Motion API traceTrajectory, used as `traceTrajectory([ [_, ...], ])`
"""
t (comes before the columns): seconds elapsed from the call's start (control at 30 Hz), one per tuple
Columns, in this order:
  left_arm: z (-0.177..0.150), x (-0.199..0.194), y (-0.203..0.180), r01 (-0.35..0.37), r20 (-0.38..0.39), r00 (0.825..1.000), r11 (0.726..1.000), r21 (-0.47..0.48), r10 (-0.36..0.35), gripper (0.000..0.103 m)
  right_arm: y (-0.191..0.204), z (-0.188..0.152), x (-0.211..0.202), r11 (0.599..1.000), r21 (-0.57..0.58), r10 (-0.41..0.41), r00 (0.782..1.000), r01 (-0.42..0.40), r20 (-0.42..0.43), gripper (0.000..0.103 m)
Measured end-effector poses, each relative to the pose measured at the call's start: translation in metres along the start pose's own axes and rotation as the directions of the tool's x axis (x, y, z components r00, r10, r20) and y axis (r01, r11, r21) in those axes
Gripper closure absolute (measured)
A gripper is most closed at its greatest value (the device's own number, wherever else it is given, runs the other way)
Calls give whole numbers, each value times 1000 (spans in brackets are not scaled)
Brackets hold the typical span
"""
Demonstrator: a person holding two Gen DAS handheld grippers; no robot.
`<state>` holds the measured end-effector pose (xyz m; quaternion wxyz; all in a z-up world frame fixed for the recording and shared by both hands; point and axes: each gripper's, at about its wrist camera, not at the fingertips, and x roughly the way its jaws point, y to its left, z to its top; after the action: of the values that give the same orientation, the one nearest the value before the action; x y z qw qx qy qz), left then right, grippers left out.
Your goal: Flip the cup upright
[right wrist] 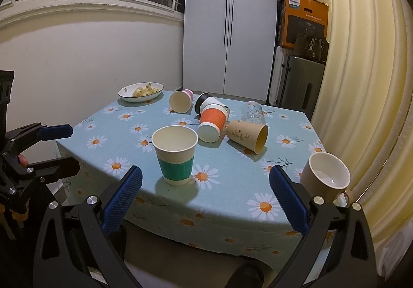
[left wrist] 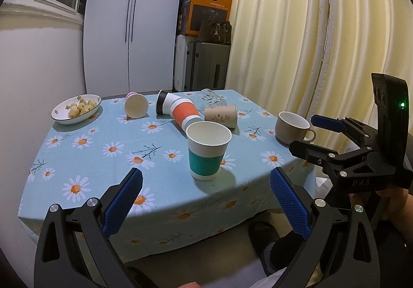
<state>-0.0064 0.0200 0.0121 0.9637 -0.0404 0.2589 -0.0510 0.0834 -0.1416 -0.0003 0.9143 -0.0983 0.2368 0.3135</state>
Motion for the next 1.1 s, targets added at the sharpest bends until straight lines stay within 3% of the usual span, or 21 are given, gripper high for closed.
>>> traceTrajectory([
  [1.1,0,-1,-1,-3,-7,1000,1000,4,3,7,0,1,4,1000,2,7,1000,-7,-10,5],
])
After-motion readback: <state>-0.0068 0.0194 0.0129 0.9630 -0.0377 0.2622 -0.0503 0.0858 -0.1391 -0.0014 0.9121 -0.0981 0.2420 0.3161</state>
